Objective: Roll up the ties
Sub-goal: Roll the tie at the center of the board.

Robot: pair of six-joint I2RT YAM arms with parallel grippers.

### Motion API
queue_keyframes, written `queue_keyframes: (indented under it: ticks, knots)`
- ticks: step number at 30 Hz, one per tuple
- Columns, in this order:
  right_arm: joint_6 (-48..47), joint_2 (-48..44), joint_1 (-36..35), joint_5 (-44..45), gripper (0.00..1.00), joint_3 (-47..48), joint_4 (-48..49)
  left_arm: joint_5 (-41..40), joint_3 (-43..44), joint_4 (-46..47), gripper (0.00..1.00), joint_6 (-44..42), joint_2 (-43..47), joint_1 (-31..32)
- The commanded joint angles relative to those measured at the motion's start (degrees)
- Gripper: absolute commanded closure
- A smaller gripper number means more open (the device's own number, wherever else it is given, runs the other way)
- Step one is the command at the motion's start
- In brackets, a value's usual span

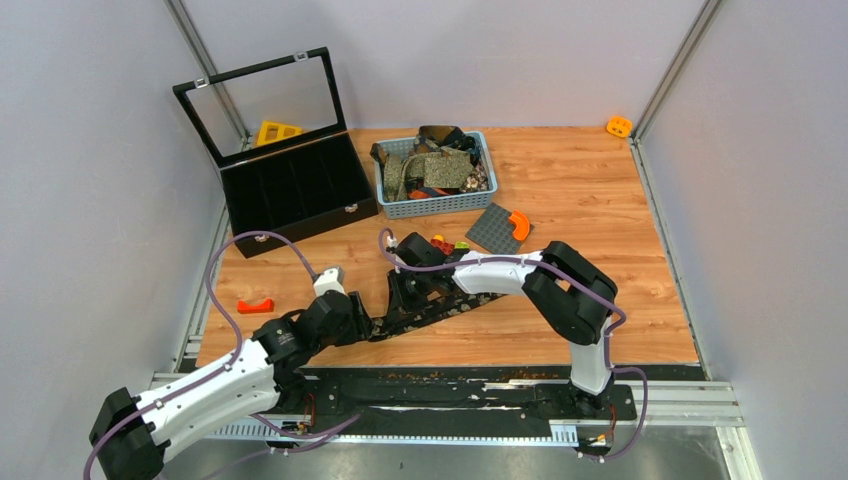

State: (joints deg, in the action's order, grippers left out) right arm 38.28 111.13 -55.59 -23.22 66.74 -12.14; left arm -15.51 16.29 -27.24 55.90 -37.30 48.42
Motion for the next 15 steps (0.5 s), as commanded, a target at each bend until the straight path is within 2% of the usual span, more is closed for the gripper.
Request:
queue_keyframes:
  ticks: [1, 4, 10, 15]
  knots:
    - [-1.9, 2.7, 0.0, 2.2, 1.00, -1.9, -0.2, -0.5, -0.8, 4.2, 0.46, 1.4, -1.5, 0.3]
    - [-1.9, 2.9, 0.0, 2.0, 1.00, -2.2, 0.2, -1.3, -1.4, 4.0, 0.51, 1.8, -3.0, 0.3]
    - [-1.6, 3.0, 0.0, 1.6, 1.00, -2.6, 1.1, -1.7, -1.5, 4.2, 0.55, 2.5, -4.7, 0.3]
    - [-1.9, 2.9, 0.0, 1.8, 1.00, -2.9, 1.1, -0.3, -0.3, 2.0, 0.43, 3.3, -2.0, 0.3]
